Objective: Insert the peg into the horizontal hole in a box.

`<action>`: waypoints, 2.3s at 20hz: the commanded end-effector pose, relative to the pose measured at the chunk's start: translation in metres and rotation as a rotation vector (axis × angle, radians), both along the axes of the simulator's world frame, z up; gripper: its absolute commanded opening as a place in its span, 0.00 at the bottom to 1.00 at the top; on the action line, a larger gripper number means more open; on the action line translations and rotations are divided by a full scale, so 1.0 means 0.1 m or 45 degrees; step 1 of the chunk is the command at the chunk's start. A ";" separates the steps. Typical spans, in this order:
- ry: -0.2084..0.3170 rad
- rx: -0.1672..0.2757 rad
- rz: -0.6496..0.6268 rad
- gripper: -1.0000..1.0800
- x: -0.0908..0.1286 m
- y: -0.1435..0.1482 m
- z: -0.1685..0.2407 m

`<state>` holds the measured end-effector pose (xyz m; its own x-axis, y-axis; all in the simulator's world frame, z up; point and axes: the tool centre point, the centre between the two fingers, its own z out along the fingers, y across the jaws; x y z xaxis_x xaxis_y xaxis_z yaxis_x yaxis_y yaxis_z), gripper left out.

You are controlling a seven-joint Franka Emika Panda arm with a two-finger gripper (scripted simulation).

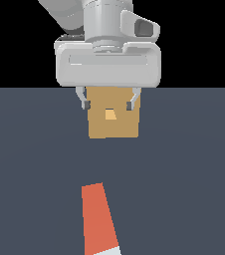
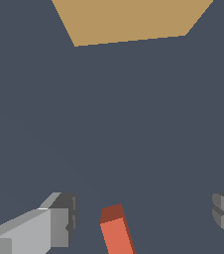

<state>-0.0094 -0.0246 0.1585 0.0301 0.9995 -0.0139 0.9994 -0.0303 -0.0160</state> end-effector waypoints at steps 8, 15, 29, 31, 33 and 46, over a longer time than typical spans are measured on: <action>-0.001 0.001 0.017 0.96 -0.02 -0.11 -0.04; -0.004 0.003 0.069 0.96 -0.05 -0.44 -0.16; -0.013 0.013 0.250 0.96 -0.04 -1.61 -0.61; -0.014 0.014 0.275 0.96 -0.02 -1.77 -0.67; -0.015 0.015 0.298 0.96 0.00 -1.91 -0.72; -0.018 0.020 0.373 0.96 0.11 -2.39 -0.91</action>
